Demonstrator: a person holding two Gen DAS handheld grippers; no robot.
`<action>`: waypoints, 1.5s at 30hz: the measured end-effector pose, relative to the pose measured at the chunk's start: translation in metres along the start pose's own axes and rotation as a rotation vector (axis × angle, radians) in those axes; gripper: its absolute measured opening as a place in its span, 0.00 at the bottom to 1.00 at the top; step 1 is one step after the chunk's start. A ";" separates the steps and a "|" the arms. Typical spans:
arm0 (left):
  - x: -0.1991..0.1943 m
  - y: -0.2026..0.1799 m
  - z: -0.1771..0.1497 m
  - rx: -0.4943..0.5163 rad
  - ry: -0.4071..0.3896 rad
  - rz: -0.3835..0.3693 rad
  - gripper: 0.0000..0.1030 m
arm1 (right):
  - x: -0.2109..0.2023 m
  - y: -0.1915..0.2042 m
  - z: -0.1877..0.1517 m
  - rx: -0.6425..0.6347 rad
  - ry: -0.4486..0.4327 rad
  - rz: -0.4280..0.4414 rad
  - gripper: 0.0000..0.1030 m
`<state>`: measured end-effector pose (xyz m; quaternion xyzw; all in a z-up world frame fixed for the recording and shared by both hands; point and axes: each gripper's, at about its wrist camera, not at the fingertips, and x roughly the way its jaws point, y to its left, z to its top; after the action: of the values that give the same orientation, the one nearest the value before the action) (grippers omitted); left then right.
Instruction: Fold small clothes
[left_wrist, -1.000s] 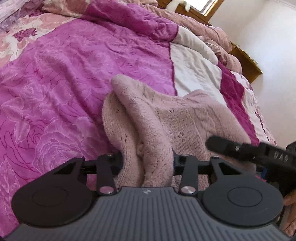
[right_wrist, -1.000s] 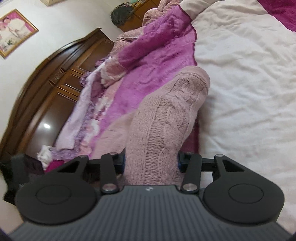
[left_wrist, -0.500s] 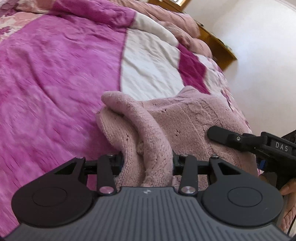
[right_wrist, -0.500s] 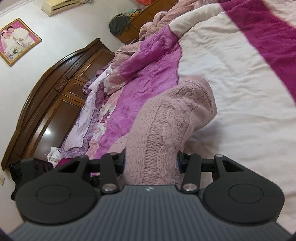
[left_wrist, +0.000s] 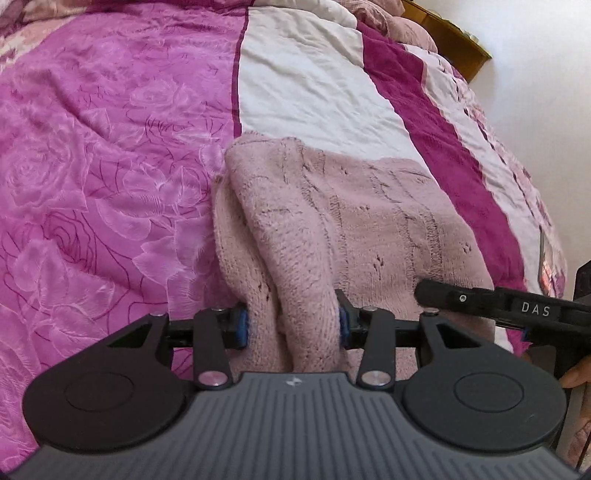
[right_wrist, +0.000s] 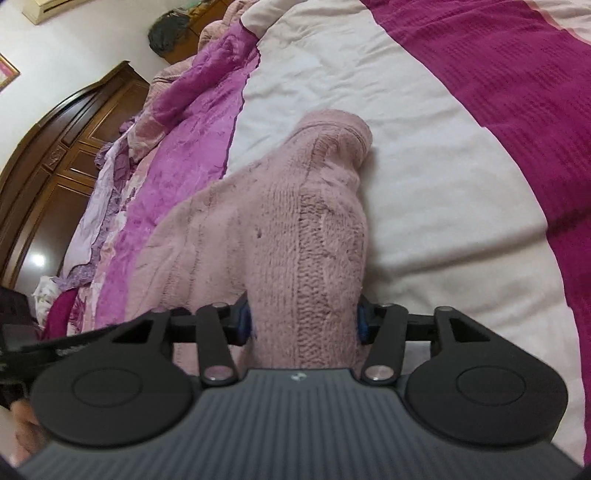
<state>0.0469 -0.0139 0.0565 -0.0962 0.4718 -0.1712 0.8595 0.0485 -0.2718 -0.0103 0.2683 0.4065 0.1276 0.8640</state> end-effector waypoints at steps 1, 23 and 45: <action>-0.003 -0.002 0.000 0.009 -0.007 0.011 0.48 | -0.002 0.001 0.000 0.001 -0.001 -0.002 0.56; -0.005 -0.055 0.022 0.243 -0.158 0.199 0.46 | 0.003 0.041 0.008 -0.367 -0.173 -0.190 0.34; -0.042 -0.046 0.003 0.102 -0.127 0.222 0.69 | -0.045 0.054 -0.009 -0.264 -0.261 -0.166 0.56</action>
<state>0.0197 -0.0398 0.1059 -0.0100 0.4148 -0.0923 0.9052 0.0126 -0.2438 0.0437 0.1326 0.2915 0.0724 0.9446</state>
